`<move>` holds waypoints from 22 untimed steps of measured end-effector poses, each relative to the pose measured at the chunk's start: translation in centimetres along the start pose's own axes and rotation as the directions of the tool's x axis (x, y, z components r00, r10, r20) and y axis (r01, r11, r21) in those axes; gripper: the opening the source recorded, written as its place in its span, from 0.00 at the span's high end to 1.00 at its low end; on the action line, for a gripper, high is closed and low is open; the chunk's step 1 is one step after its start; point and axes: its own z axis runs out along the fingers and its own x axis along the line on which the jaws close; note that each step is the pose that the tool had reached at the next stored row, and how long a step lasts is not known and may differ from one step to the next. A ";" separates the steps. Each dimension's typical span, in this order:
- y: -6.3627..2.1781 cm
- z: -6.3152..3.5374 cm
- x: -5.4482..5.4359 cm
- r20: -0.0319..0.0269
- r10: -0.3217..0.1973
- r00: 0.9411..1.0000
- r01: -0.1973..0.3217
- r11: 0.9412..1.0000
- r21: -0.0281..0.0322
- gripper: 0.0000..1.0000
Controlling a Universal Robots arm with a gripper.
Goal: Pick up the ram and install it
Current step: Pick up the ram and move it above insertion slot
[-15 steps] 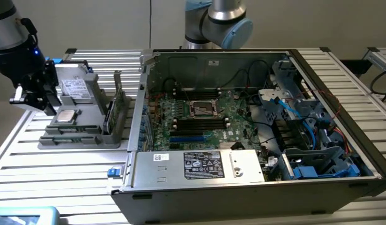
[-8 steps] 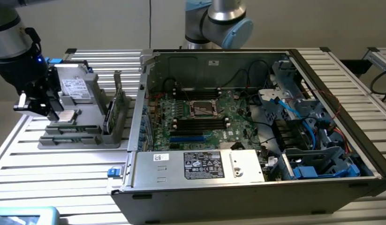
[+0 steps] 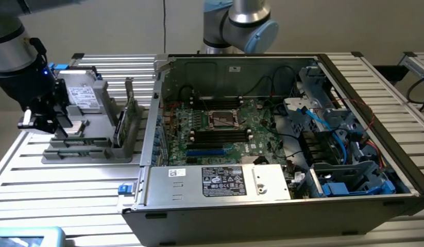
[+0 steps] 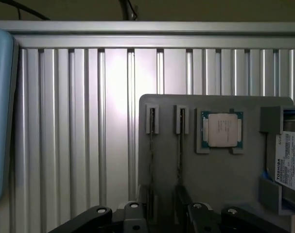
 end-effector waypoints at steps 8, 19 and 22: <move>-0.04 1.41 0.2 0.000 0.000 1.000 0.000 1.000 0.001 0.63; -0.56 3.42 0.3 0.000 0.000 1.000 0.000 1.000 0.001 0.63; -0.56 3.96 0.3 0.000 0.000 1.000 0.000 1.000 0.001 0.63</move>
